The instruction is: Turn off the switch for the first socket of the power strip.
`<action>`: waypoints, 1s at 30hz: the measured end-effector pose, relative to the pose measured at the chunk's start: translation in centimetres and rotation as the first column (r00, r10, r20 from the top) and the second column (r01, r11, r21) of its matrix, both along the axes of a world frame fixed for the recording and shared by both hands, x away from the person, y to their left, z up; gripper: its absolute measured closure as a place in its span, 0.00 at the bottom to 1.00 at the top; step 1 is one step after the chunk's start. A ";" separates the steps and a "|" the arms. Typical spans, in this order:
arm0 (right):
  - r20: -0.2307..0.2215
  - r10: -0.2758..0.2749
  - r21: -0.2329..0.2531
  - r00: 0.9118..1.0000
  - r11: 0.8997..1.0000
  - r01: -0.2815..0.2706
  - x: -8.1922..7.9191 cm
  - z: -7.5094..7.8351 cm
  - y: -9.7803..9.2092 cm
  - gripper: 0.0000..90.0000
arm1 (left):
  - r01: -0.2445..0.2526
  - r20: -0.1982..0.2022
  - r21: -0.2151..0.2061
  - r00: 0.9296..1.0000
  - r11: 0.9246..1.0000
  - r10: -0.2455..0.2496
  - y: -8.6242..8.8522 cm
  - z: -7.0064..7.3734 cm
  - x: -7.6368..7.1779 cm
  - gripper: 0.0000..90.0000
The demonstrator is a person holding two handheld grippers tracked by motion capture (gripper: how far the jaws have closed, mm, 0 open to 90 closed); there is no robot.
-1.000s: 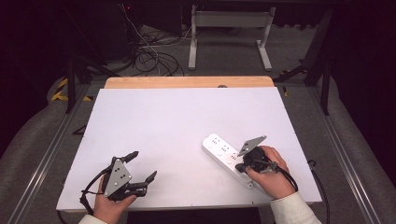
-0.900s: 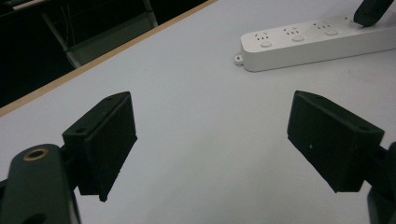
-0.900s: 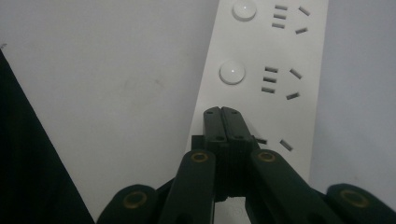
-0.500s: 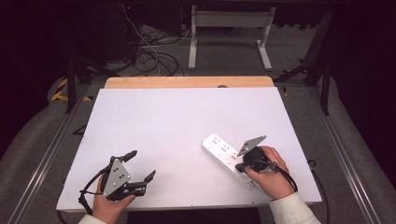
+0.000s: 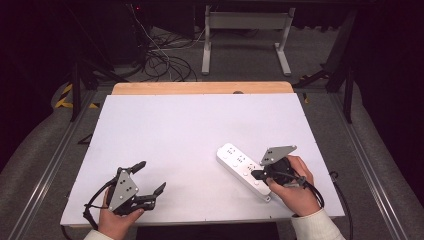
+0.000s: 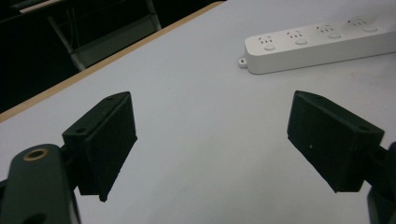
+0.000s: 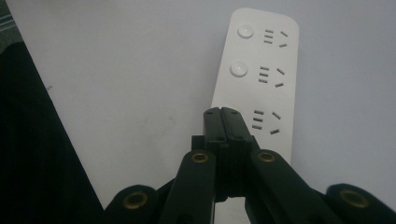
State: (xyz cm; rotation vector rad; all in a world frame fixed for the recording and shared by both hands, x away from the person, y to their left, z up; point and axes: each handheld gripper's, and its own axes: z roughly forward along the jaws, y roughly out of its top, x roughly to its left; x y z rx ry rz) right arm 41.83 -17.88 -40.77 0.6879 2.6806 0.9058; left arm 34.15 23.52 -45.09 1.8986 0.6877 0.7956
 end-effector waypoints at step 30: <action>0.105 0.016 0.101 0.994 0.994 -0.027 -1.2 2.2 -0.3 0.71 | -0.011 0.000 -0.007 1.000 1.000 0.011 0.2 0.1 -0.1 0.18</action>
